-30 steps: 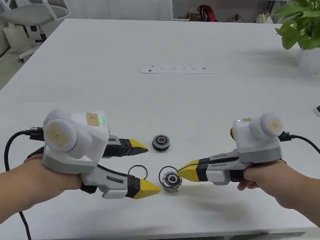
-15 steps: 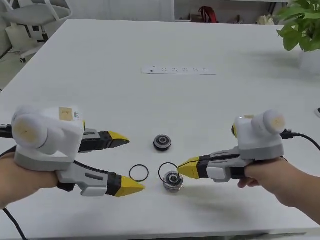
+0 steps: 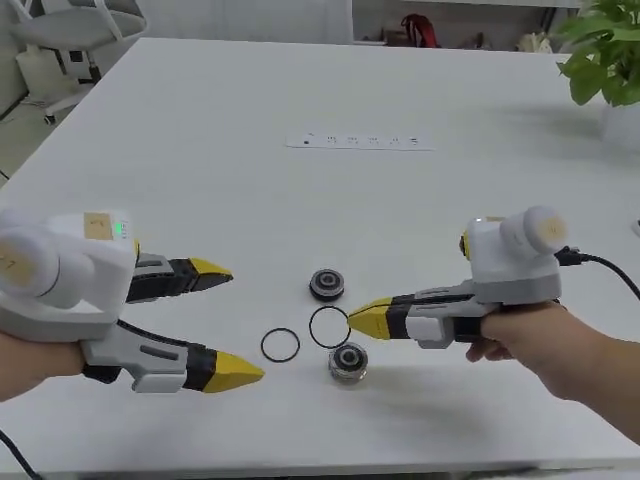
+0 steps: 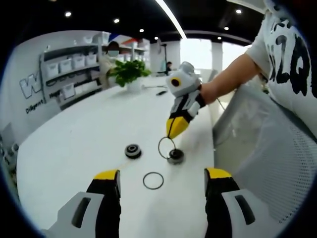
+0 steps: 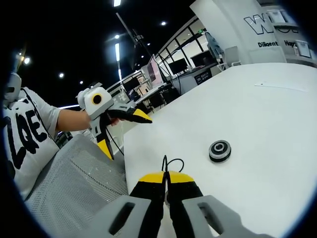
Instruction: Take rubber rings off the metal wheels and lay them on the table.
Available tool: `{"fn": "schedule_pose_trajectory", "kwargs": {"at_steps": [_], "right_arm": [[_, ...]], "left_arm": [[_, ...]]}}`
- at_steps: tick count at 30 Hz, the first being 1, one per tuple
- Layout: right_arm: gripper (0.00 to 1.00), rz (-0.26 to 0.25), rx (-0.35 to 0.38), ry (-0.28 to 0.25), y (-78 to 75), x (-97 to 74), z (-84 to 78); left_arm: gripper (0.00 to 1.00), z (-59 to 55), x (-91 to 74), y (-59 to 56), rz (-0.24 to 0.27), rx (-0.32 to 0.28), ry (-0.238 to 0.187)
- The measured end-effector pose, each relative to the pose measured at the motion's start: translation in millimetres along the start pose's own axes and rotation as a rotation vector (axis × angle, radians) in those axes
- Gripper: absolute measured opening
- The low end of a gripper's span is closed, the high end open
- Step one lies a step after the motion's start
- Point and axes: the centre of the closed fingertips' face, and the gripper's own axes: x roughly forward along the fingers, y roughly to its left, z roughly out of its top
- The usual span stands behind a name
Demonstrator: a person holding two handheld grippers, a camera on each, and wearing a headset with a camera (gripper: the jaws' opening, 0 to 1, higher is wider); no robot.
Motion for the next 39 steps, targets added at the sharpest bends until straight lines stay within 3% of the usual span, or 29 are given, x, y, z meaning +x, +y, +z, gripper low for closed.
{"fn": "schedule_pose_trajectory", "kwargs": {"at_steps": [8,17,39], "right_arm": [[0.0,0.013,-0.006,0.01,3.2,11.1,2.4],[0.0,-0.005,-0.008,0.031,-2.4,21.7,2.6],[0.0,-0.018,0.007,0.097,-4.8,48.2,-9.4]], "left_arm": [[0.71,-1.3,-4.8,1.5,0.011,-0.002,-0.001],[0.72,-3.2,-9.1,5.2,0.026,-0.009,-0.001],[0.72,-9.6,-15.8,9.4,0.039,-0.009,0.014]]}}
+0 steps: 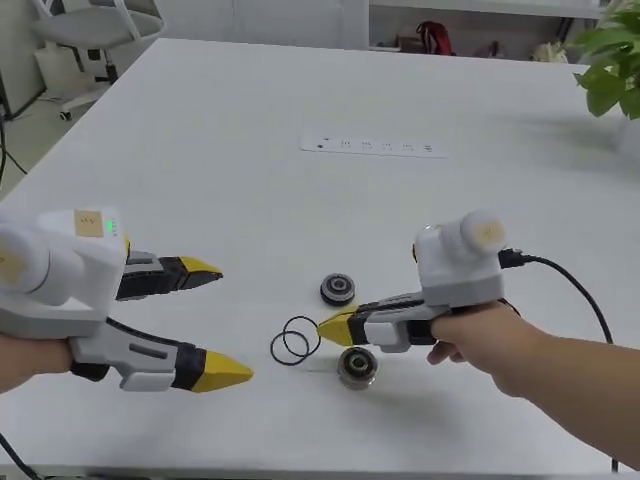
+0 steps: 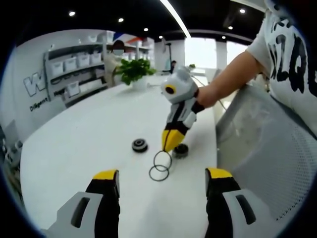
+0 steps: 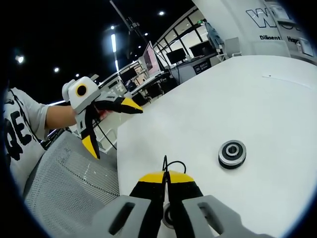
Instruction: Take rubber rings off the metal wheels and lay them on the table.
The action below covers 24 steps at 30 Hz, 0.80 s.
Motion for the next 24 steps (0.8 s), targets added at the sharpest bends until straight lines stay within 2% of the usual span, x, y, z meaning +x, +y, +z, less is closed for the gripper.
{"fn": "schedule_pose_trajectory", "kwargs": {"at_steps": [11,24], "right_arm": [[0.0,-0.016,-0.004,0.03,-3.6,9.0,-7.4],[0.0,-0.08,-0.026,0.067,-16.1,9.3,-15.9]], "left_arm": [[0.72,-3.7,-2.5,3.1,0.006,0.002,0.015],[0.72,-9.2,-1.7,0.7,-0.003,0.001,0.036]]}}
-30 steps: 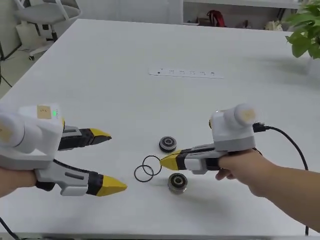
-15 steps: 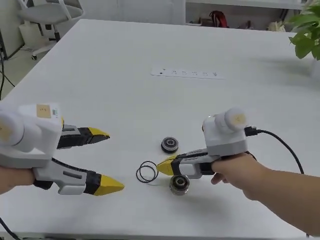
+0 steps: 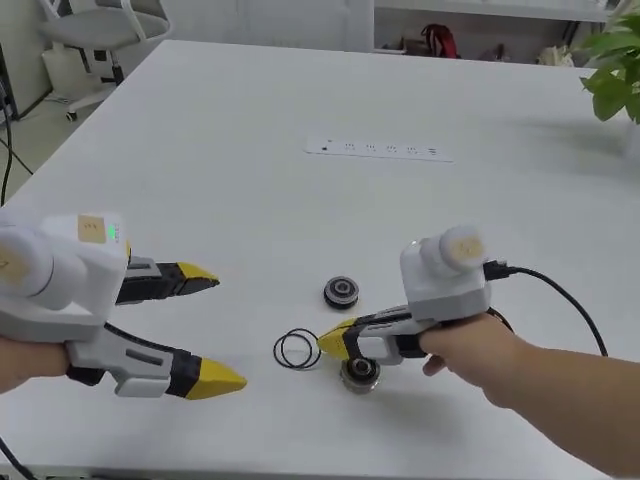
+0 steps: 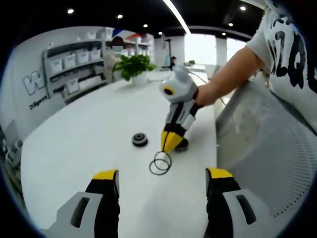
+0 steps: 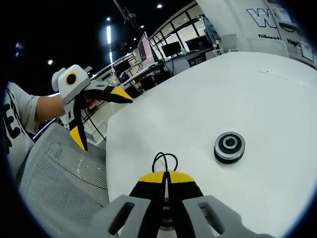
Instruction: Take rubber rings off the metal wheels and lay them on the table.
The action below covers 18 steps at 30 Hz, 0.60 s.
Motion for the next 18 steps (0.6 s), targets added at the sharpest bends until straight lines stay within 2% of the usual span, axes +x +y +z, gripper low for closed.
{"fn": "schedule_pose_trajectory", "kwargs": {"at_steps": [7,18], "right_arm": [[0.0,-0.021,-0.022,0.0,-2.8,-1.3,0.1],[0.03,-0.026,-0.028,-0.005,-4.3,-1.8,1.0]], "left_arm": [[0.72,-1.0,-0.1,0.3,-0.002,0.002,0.006],[0.72,-2.4,0.2,0.7,0.0,-0.002,0.009]]}}
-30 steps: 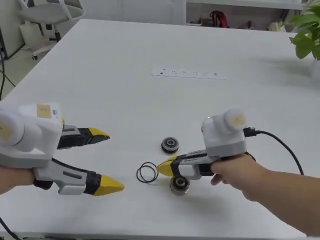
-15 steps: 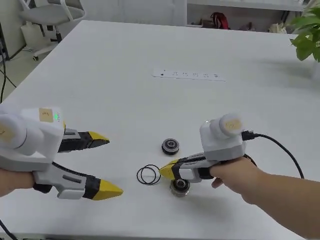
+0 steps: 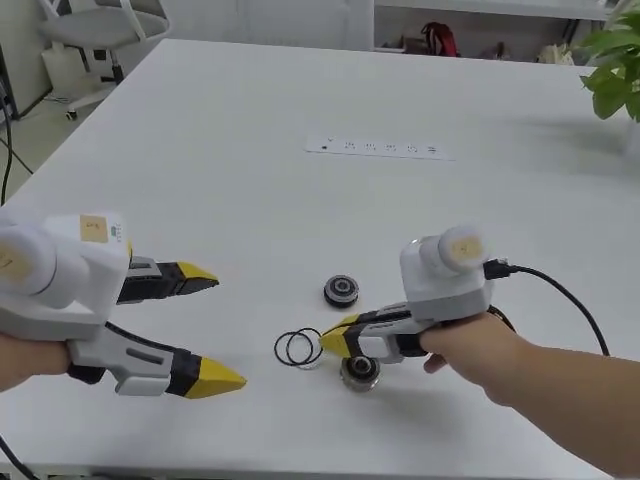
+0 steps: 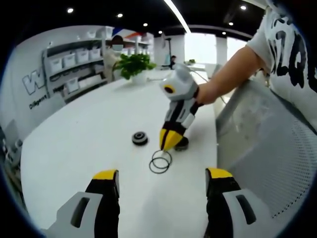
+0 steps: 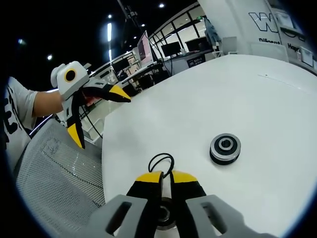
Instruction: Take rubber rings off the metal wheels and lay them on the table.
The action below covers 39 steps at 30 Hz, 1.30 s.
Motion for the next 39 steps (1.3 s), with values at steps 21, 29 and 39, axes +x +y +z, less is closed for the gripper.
{"fn": "schedule_pose_trajectory", "kwargs": {"at_steps": [21,29,39], "right_arm": [[0.12,-0.001,0.011,-0.073,-0.3,-12.6,21.2],[0.14,0.002,-0.009,-0.08,2.0,-19.1,24.8],[0.17,-0.006,-0.036,-0.09,-0.2,-32.2,26.7]], "left_arm": [[0.72,3.3,-1.9,5.6,0.013,-0.008,-0.008],[0.72,5.5,0.0,8.9,0.017,-0.008,-0.01],[0.72,9.1,2.2,13.7,0.018,-0.005,-0.01]]}}
